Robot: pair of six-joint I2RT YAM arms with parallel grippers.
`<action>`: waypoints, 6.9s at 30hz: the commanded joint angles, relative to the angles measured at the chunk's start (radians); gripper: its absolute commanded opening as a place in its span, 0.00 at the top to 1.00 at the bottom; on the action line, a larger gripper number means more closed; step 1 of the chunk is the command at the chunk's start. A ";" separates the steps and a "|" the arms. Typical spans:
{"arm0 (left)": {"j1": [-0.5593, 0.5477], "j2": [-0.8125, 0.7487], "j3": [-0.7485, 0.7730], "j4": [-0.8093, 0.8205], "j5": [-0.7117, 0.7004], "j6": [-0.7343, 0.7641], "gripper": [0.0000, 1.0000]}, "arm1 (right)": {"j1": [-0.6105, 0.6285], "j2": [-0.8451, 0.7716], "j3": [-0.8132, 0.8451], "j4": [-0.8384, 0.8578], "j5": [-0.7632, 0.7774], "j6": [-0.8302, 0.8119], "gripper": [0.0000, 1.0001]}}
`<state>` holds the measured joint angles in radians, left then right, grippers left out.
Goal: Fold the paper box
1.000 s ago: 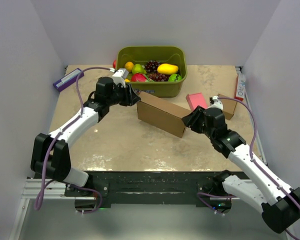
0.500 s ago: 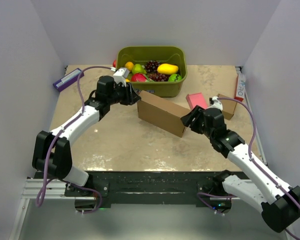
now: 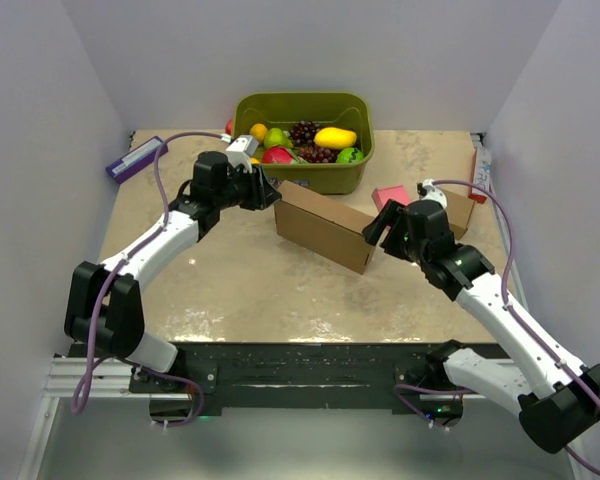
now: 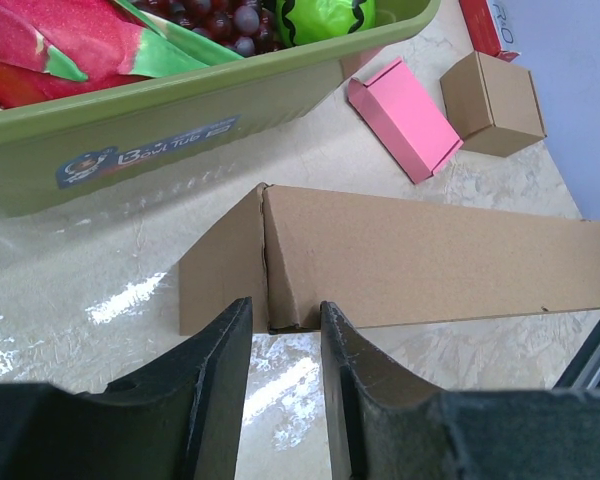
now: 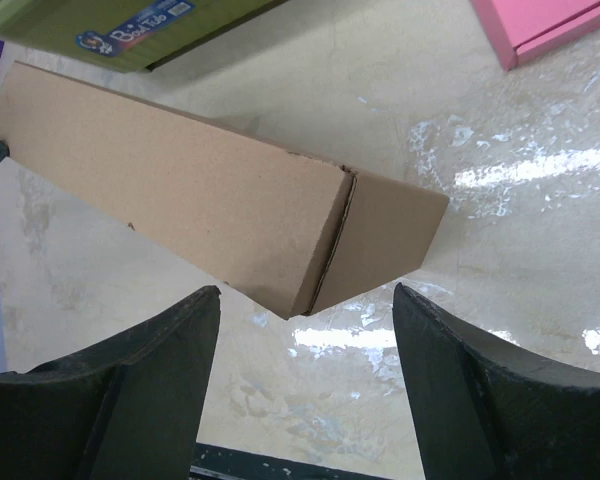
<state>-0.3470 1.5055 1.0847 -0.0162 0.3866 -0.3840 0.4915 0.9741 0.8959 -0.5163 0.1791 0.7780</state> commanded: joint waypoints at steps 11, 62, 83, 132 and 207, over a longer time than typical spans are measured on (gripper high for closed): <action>0.011 0.015 -0.009 -0.073 -0.032 0.027 0.64 | -0.007 0.009 0.069 -0.070 0.125 -0.034 0.30; 0.011 0.007 -0.009 -0.076 -0.029 0.028 0.68 | -0.028 0.130 -0.135 -0.082 0.155 -0.082 0.63; 0.100 -0.019 0.073 0.001 0.066 -0.006 0.33 | -0.028 0.193 -0.115 -0.064 0.092 -0.106 0.77; 0.129 0.206 -0.032 0.018 0.124 -0.067 0.72 | -0.028 0.196 -0.117 -0.037 0.071 -0.120 0.80; 0.183 0.028 -0.075 0.259 0.281 -0.084 0.41 | -0.028 0.144 -0.084 -0.094 0.071 -0.137 0.79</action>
<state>-0.1684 1.5684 1.0073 0.2176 0.6472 -0.4938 0.4644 1.0786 0.8639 -0.3435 0.2405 0.6983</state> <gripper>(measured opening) 0.607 0.207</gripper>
